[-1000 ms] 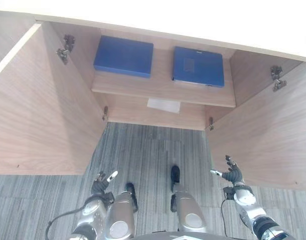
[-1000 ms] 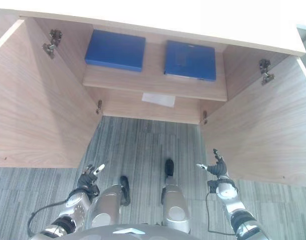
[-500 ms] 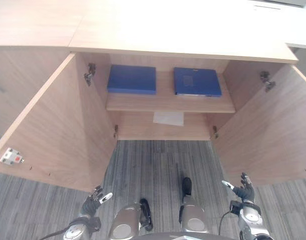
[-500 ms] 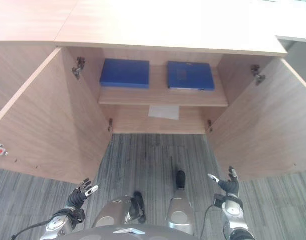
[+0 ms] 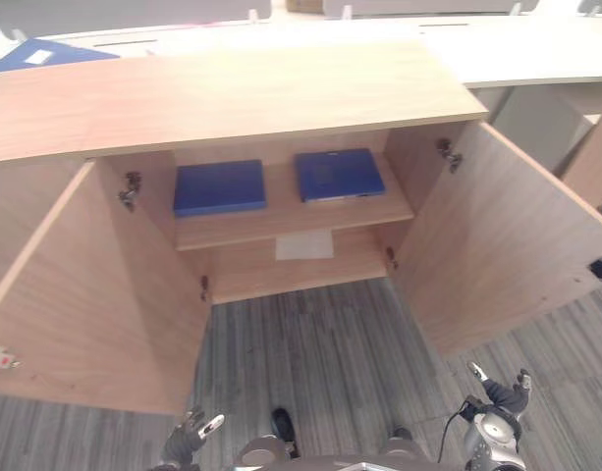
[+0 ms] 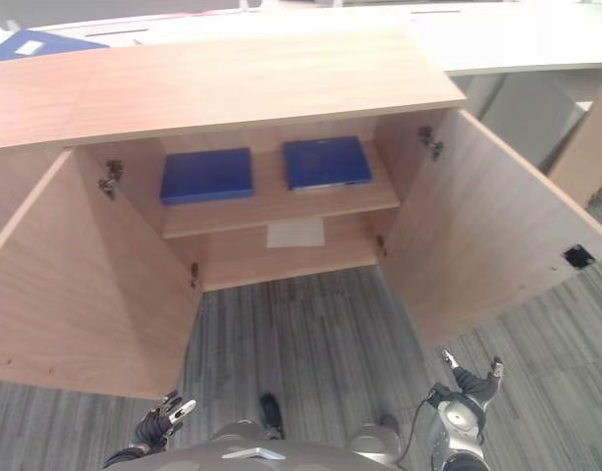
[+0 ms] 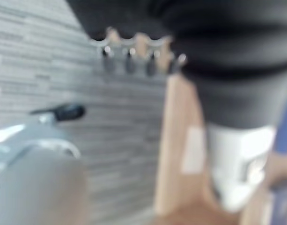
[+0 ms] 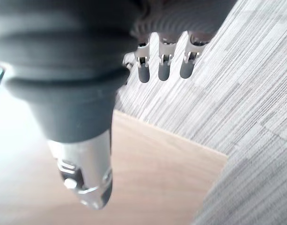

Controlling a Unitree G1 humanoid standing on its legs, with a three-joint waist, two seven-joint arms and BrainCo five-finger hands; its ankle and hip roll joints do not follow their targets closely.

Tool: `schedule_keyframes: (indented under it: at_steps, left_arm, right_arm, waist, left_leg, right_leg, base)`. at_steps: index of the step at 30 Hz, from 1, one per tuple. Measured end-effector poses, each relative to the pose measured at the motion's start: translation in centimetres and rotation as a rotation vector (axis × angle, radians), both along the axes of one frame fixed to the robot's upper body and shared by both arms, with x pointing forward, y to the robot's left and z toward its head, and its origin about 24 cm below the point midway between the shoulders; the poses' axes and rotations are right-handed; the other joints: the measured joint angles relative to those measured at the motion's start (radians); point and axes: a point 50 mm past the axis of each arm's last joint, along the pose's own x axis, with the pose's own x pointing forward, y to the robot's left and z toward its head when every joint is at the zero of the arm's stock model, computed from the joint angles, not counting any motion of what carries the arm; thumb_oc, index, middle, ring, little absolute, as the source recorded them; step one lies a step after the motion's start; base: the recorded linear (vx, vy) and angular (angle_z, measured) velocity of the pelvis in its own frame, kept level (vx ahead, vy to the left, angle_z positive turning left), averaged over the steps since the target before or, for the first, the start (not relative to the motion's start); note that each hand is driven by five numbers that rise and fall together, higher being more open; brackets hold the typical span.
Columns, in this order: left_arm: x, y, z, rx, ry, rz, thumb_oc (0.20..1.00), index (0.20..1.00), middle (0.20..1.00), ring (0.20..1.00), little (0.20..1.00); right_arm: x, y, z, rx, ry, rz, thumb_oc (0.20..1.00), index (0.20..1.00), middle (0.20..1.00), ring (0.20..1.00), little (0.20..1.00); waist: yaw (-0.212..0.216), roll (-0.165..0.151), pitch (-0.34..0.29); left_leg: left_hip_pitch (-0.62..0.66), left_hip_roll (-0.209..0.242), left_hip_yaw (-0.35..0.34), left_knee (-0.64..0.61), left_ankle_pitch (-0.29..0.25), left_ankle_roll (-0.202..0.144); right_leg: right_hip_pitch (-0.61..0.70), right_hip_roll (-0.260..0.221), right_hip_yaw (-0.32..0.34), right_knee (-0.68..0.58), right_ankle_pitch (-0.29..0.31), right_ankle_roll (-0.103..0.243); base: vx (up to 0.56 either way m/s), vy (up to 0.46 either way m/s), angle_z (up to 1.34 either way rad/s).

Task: Put the empty folder in the office cabinet

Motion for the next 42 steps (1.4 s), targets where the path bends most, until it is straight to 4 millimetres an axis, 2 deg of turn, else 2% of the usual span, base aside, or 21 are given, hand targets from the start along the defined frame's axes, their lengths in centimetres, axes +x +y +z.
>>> schedule_keyframes:
  at_steps: [1, 2, 4, 7, 11, 16, 17, 24, 27, 28, 29, 31, 32, 33, 34, 35, 36, 38, 39, 40, 42]
  left_arm:
    - [0.1, 0.3, 0.2, 0.006, -0.009, 0.018, 1.0, 1.0, 1.0, 1.0, 1.0]
    - [0.3, -0.9, 0.1, -0.03, -0.03, 0.01, 1.0, 1.0, 1.0, 1.0, 1.0]
    - [1.1, -2.6, 0.2, -0.076, -0.061, -0.001, 1.0, 1.0, 1.0, 1.0, 1.0]
    - [1.3, -2.7, 0.2, -0.079, -0.066, -0.009, 1.0, 1.0, 1.0, 1.0, 1.0]
    - [1.1, -2.1, 0.2, -0.056, -0.052, -0.027, 1.0, 1.0, 1.0, 1.0, 1.0]
    - [0.0, -0.2, 0.1, 0.004, 0.017, -0.093, 1.0, 1.0, 1.0, 1.0, 1.0]
    - [0.0, -0.2, 0.1, 0.004, 0.017, -0.093, 1.0, 1.0, 1.0, 1.0, 1.0]
    - [-0.7, 1.2, 0.2, 0.01, 0.064, -0.124, 1.0, 1.0, 1.0, 1.0, 1.0]
    - [-0.8, 1.4, 0.2, 0.008, 0.081, -0.125, 1.0, 1.0, 1.0, 1.0, 1.0]
    - [-0.7, 1.3, 0.2, 0.007, 0.081, -0.126, 1.0, 1.0, 1.0, 1.0, 1.0]
    - [-0.7, 1.3, 0.2, 0.007, 0.081, -0.126, 1.0, 1.0, 1.0, 1.0, 1.0]
    - [-0.1, 1.1, 0.2, 0.005, 0.07, -0.133, 1.0, 1.0, 1.0, 1.0, 1.0]
    - [-0.2, 1.1, 0.2, 0.003, 0.07, -0.131, 1.0, 1.0, 1.0, 1.0, 1.0]
    - [-0.2, 1.1, 0.2, 0.003, 0.07, -0.131, 1.0, 1.0, 1.0, 1.0, 1.0]
    - [-0.2, 1.0, 0.1, 0.0, 0.071, -0.131, 1.0, 1.0, 1.0, 1.0, 1.0]
    - [-1.0, 1.2, -0.1, 0.0, 0.099, -0.124, 1.0, 1.0, 1.0, 1.0, 1.0]
    - [-1.0, 1.2, -0.1, 0.0, 0.099, -0.124, 1.0, 1.0, 1.0, 1.0, 1.0]
    - [-2.4, 0.9, -0.4, -0.026, 0.126, -0.128, 1.0, 1.0, 1.0, 1.0, 1.0]
    - [-2.4, 0.9, -0.4, -0.026, 0.126, -0.128, 1.0, 1.0, 1.0, 1.0, 1.0]
    - [-2.7, 0.9, -0.3, -0.033, 0.124, -0.124, 1.0, 1.0, 1.0, 1.0, 1.0]
    - [-2.8, 0.9, -0.2, -0.044, 0.113, -0.134, 1.0, 1.0, 1.0, 1.0, 1.0]
  right_arm:
    - [-0.8, 0.4, -0.4, 0.003, 0.027, -0.039, 1.0, 1.0, 1.0, 1.0, 1.0]
    - [-1.7, 0.0, -0.5, -0.024, 0.056, -0.098, 1.0, 1.0, 1.0, 1.0, 1.0]
    - [-2.6, -1.4, -0.3, -0.074, 0.08, -0.203, 1.0, 1.0, 1.0, 1.0, 1.0]
    - [-2.7, -3.3, 0.5, -0.127, 0.057, -0.3, 1.0, 1.0, 1.0, 1.0, 1.0]
    - [-2.6, -4.5, 1.3, -0.165, 0.019, -0.374, 1.0, 1.0, 1.0, 1.0, 1.0]
    - [0.9, -4.6, 2.3, -0.131, -0.066, -0.261, 1.0, 1.0, 1.0, 1.0, 1.0]
    - [0.9, -4.6, 2.3, -0.131, -0.066, -0.261, 1.0, 1.0, 1.0, 1.0, 1.0]
    - [3.4, -8.5, 5.1, -0.166, -0.141, -0.123, 1.0, 1.0, 1.0, 1.0, 1.0]
    - [4.7, -10.5, 7.0, -0.202, -0.184, -0.138, 1.0, 1.0, 1.0, 1.0, 1.0]
    - [5.9, -11.2, 8.4, -0.227, -0.217, -0.139, 1.0, 1.0, 1.0, 1.0, 1.0]
    - [5.9, -11.2, 8.4, -0.227, -0.217, -0.139, 1.0, 1.0, 1.0, 1.0, 1.0]
    - [8.1, -12.6, 11.4, -0.281, -0.293, -0.153, 1.0, 1.0, 1.0, 1.0, 1.0]
    - [9.4, -13.7, 13.6, -0.32, -0.345, -0.157, 1.0, 1.0, 1.0, 1.0, 1.0]
    - [9.4, -13.7, 13.6, -0.32, -0.345, -0.157, 1.0, 1.0, 1.0, 1.0, 1.0]
    - [10.2, -14.9, 15.9, -0.361, -0.39, -0.155, 1.0, 1.0, 1.0, 1.0, 1.0]
    - [10.3, -15.2, 16.2, -0.363, -0.392, -0.144, 1.0, 1.0, 1.0, 1.0, 1.0]
    - [10.3, -15.2, 16.2, -0.363, -0.392, -0.144, 1.0, 1.0, 1.0, 1.0, 1.0]
    - [11.2, -15.9, 17.9, -0.429, -0.357, 0.041, 1.0, 1.0, 1.0, 1.0, 1.0]
    - [11.2, -15.9, 17.9, -0.429, -0.357, 0.041, 1.0, 1.0, 1.0, 1.0, 1.0]
    - [11.5, -16.2, 18.8, -0.476, -0.308, 0.171, 1.0, 1.0, 1.0, 1.0, 1.0]
    - [11.7, -16.3, 19.0, -0.477, -0.249, 0.301, 1.0, 1.0, 1.0, 1.0, 1.0]
  waist:
    - [-0.003, -0.042, -0.016]
    - [-0.007, -0.029, -0.027]
    - [-0.007, 0.012, -0.049]
    - [-0.005, 0.025, -0.057]
    - [-0.003, 0.02, -0.059]
    - [0.006, 0.005, -0.069]
    - [0.006, 0.005, -0.069]
    - [0.029, 0.033, -0.075]
    - [0.031, 0.057, -0.067]
    - [0.029, 0.07, -0.063]
    - [0.029, 0.07, -0.063]
    - [0.026, 0.108, -0.039]
    - [0.025, 0.14, -0.026]
    - [0.025, 0.14, -0.026]
    - [0.026, 0.174, 0.0]
    - [0.033, 0.192, 0.006]
    - [0.033, 0.192, 0.006]
    - [0.042, 0.233, 0.021]
    - [0.042, 0.233, 0.021]
    - [0.052, 0.249, 0.02]
    - [0.044, 0.24, 0.027]
  left_leg:
    - [0.001, -0.019, -0.002, 0.0, 0.009, -0.022]
    - [0.005, 0.015, -0.025, 0.0, 0.013, -0.069]
    - [0.008, 0.063, -0.061, 0.001, 0.031, -0.089]
    - [0.007, 0.086, -0.077, 0.0, 0.039, -0.101]
    - [0.006, 0.089, -0.101, 0.0, 0.048, -0.102]
    - [0.009, 0.087, -0.118, 0.0, 0.048, -0.104]
    - [0.009, 0.087, -0.118, 0.0, 0.048, -0.104]
    - [0.004, 0.086, -0.126, 0.0, 0.048, -0.112]
    - [-0.004, 0.087, -0.131, 0.0, 0.052, -0.116]
    - [-0.023, 0.087, -0.131, 0.0, 0.058, -0.115]
    - [-0.023, 0.087, -0.131, 0.0, 0.058, -0.115]
    - [-0.054, 0.086, -0.131, 0.001, 0.071, -0.108]
    - [-0.076, 0.084, -0.132, 0.001, 0.085, -0.097]
    - [-0.076, 0.084, -0.132, 0.001, 0.085, -0.097]
    - [-0.083, 0.082, -0.132, 0.001, 0.089, -0.1]
    - [-0.083, 0.083, -0.135, 0.001, 0.089, -0.1]
    - [-0.083, 0.083, -0.135, 0.001, 0.089, -0.1]
    - [-0.085, 0.082, -0.136, 0.002, 0.085, -0.105]
    - [-0.085, 0.082, -0.136, 0.002, 0.085, -0.105]
    - [-0.099, 0.083, -0.138, 0.006, 0.086, -0.107]
    - [-0.111, 0.085, -0.138, 0.01, 0.092, -0.106]
  right_leg:
    - [0.007, -0.005, -0.019, -0.002, -0.03, -0.019]
    - [0.012, 0.03, -0.038, -0.002, -0.039, -0.029]
    - [0.023, 0.085, -0.047, -0.002, -0.046, -0.044]
    - [0.025, 0.114, -0.051, -0.002, -0.051, -0.058]
    - [0.038, 0.121, -0.067, -0.001, -0.049, -0.072]
    - [0.053, 0.119, -0.085, -0.002, -0.052, -0.077]
    - [0.053, 0.119, -0.085, -0.002, -0.052, -0.077]
    - [0.052, 0.118, -0.095, -0.002, -0.054, -0.079]
    - [0.046, 0.12, -0.096, -0.002, -0.053, -0.077]
    - [0.024, 0.12, -0.096, -0.002, -0.051, -0.078]
    - [0.024, 0.12, -0.096, -0.002, -0.051, -0.078]
    - [-0.007, 0.119, -0.095, -0.002, -0.03, -0.078]
    - [-0.03, 0.117, -0.094, -0.002, -0.019, -0.083]
    - [-0.03, 0.117, -0.094, -0.002, -0.019, -0.083]
    - [-0.038, 0.116, -0.094, -0.002, -0.011, -0.083]
    - [-0.037, 0.117, -0.095, -0.002, -0.012, -0.083]
    - [-0.037, 0.117, -0.095, -0.002, -0.012, -0.083]
    - [-0.039, 0.115, -0.097, -0.002, -0.011, -0.083]
    - [-0.039, 0.115, -0.097, -0.002, -0.011, -0.083]
    - [-0.054, 0.117, -0.098, -0.002, -0.008, -0.086]
    - [-0.069, 0.124, -0.094, -0.002, -0.003, -0.086]
  base:
    - [0.05, -0.078, 0.09]
    - [0.11, -0.154, 0.05]
    - [0.13, -0.184, 0.05]
    - [0.09, -0.144, 0.03]
    - [0.04, -0.099, 0.16]
    - [0.08, -0.143, 0.12]
    - [0.03, -0.055, 0.04]
    - [0.03, -0.121, 0.03]
    - [-0.08, -0.106, 0.01]
    - [-0.07, -0.029, -0.02]
    - [-0.11, -0.022, -0.04]
    - [-0.13, -0.009, -0.02]
    - [-0.07, 0.003, -0.02]
    - [-0.05, 0.006, -0.01]
    - [-0.04, 0.011, 0.01]
    - [-0.04, 0.011, 0.01]
    - [-0.05, 0.003, 0.03]
    - [-0.07, -0.011, 0.01]
    - [-0.06, -0.023, 0.0]
    - [-0.06, -0.067, -0.06]
    - [-0.07, -0.075, -0.07]
